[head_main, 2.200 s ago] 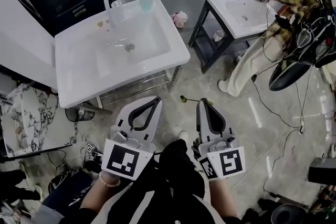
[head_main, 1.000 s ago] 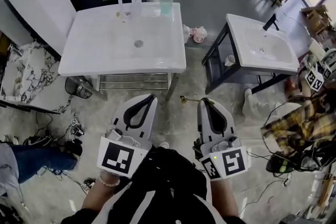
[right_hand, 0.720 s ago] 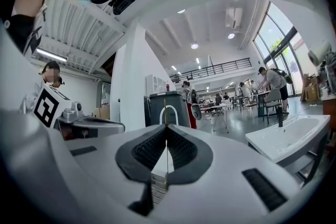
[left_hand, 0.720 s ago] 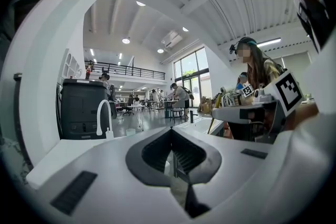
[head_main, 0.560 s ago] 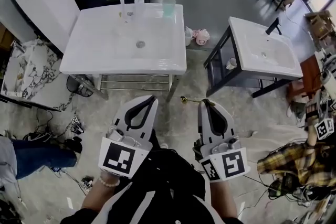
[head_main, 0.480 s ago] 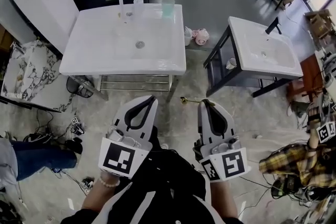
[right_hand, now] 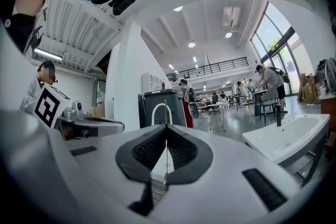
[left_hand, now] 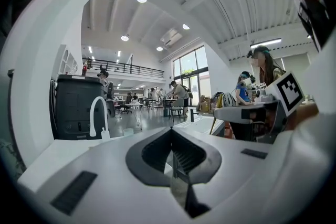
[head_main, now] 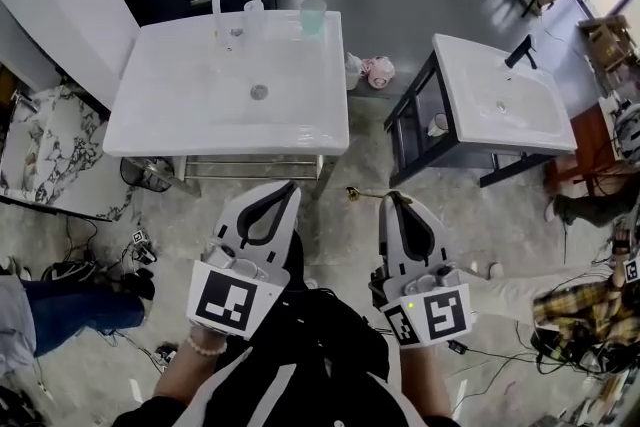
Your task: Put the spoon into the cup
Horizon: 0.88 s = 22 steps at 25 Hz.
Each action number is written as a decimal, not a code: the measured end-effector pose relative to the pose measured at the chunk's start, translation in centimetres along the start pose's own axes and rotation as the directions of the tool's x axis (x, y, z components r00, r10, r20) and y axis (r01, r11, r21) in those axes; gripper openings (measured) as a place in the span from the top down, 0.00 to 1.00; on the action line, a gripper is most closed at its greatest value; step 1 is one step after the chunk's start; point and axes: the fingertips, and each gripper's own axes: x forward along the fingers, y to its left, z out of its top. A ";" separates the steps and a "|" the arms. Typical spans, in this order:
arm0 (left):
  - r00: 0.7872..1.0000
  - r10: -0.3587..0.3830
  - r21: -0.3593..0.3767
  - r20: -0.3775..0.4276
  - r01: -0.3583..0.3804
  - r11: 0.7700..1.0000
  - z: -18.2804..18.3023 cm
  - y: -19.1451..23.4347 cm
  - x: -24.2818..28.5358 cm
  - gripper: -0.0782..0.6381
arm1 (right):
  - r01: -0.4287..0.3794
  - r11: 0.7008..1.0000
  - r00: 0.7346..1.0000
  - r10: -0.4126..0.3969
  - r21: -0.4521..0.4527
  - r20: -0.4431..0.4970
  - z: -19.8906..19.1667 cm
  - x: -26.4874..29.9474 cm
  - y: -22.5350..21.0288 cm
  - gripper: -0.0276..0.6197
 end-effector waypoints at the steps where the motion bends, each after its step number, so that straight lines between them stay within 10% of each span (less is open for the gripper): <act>1: 1.000 -0.002 0.001 0.000 0.002 1.000 0.1 0.3 0.5 0.89 | -0.001 1.000 1.000 0.001 0.000 -0.001 0.0 0.5 -0.2 0.95; 22: 1.000 -0.006 0.000 -0.003 0.006 1.000 2.2 13.3 13.9 0.89 | -0.025 0.999 0.998 0.023 -0.023 -0.051 1.2 18.8 -5.7 0.95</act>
